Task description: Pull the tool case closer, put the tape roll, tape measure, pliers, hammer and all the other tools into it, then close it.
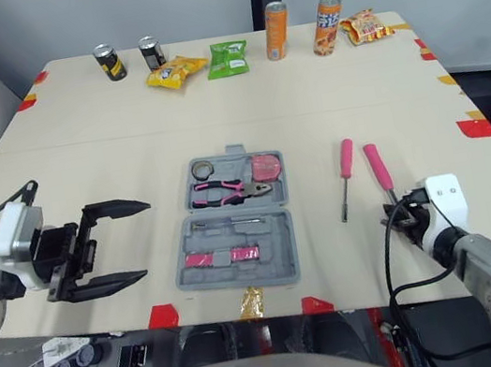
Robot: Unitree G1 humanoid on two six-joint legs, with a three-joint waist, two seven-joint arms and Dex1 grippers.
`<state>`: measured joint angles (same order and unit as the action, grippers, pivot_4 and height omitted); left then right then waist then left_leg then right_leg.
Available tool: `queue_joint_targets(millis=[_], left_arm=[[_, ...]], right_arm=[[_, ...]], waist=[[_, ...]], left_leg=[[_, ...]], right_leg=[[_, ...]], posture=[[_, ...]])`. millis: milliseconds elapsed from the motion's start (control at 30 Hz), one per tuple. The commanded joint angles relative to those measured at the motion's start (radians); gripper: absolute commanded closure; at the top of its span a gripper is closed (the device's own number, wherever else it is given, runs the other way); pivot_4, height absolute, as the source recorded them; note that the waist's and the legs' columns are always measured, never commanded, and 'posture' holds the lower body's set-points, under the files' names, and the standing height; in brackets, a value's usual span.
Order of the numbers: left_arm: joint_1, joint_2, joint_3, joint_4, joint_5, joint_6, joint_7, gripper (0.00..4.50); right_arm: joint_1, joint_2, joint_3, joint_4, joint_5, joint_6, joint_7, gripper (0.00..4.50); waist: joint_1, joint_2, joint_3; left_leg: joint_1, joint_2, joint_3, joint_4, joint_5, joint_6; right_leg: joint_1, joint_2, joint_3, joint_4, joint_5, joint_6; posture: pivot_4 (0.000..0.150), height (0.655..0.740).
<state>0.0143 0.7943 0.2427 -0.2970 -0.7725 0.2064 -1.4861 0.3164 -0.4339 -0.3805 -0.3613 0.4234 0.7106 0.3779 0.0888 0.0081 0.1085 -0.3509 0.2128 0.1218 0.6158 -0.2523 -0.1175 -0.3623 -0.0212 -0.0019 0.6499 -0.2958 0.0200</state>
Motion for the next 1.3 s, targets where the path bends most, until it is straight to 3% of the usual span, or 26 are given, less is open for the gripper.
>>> queue_joint_targets(millis=[33, 100, 133, 467, 767, 967, 1300], left_arm=[[-0.009, 0.002, 0.009, -0.007, -0.005, -0.007, -0.005, 0.00], [-0.009, 0.002, 0.009, -0.008, -0.006, -0.007, -0.005, 0.00], [-0.009, 0.003, 0.010, -0.007, -0.006, -0.007, -0.006, 0.00], [-0.031, 0.003, 0.028, 0.033, 0.009, -0.075, -0.048, 0.00], [-0.051, 0.071, 0.059, 0.142, 0.008, -0.095, -0.127, 0.00], [-0.046, 0.105, 0.050, 0.173, 0.004, -0.121, -0.128, 0.00], [0.020, 0.148, 0.030, 0.189, 0.023, -0.186, -0.128, 0.00]], right_arm=[[0.009, 0.005, 0.006, 0.003, 0.002, 0.009, -0.003, 3.72], [0.012, 0.006, 0.007, 0.007, 0.001, 0.003, -0.003, 4.39], [0.013, 0.007, 0.006, 0.009, 0.001, 0.001, -0.003, 4.46], [0.002, -0.034, -0.034, 0.029, 0.017, -0.038, 0.054, 4.46], [-0.043, -0.299, -0.068, 0.059, 0.093, -0.175, 0.441, 4.46], [-0.112, -0.510, 0.054, -0.063, 0.119, -0.152, 0.672, 4.46], [-0.487, -0.689, 0.407, -0.334, 0.118, 0.176, 0.631, 4.46]], waist=[[0.000, 0.000, 0.000], [-0.001, -0.001, -0.001], [-0.001, -0.001, -0.002], [0.000, -0.001, -0.002], [-0.001, 0.001, -0.001], [0.002, 0.001, -0.001], [0.009, 0.001, 0.000]], left_leg=[[0.000, 0.000, 0.000, 0.000, 0.000, 0.000], [0.000, 0.000, 0.000, 0.000, 0.000, 0.000], [0.000, 0.000, 0.000, 0.000, 0.000, 0.000], [0.000, 0.000, 0.000, 0.000, 0.000, 0.000], [0.000, 0.000, 0.000, 0.000, 0.000, 0.000], [-0.001, 0.000, 0.000, 0.001, 0.000, 0.001], [0.000, 0.000, 0.000, 0.002, 0.000, 0.001]], right_leg=[[0.000, 0.000, 0.000, 0.000, 0.000, 0.000], [0.000, 0.000, 0.000, 0.000, 0.000, 0.000], [0.000, 0.000, 0.000, 0.000, 0.000, 0.000], [0.001, 0.000, 0.000, 0.000, 0.000, 0.000], [0.000, 0.000, 0.000, 0.000, 0.000, 0.000], [0.000, 0.000, 0.000, 0.000, 0.000, 0.000], [-0.001, 0.001, 0.001, 0.000, 0.000, 0.000]], posture=[[0.150, 0.7400], [0.150, 0.7400], [0.150, 0.7400], [0.150, 0.7400], [0.150, 0.7400], [0.150, 0.7400], [0.150, 0.7400]])
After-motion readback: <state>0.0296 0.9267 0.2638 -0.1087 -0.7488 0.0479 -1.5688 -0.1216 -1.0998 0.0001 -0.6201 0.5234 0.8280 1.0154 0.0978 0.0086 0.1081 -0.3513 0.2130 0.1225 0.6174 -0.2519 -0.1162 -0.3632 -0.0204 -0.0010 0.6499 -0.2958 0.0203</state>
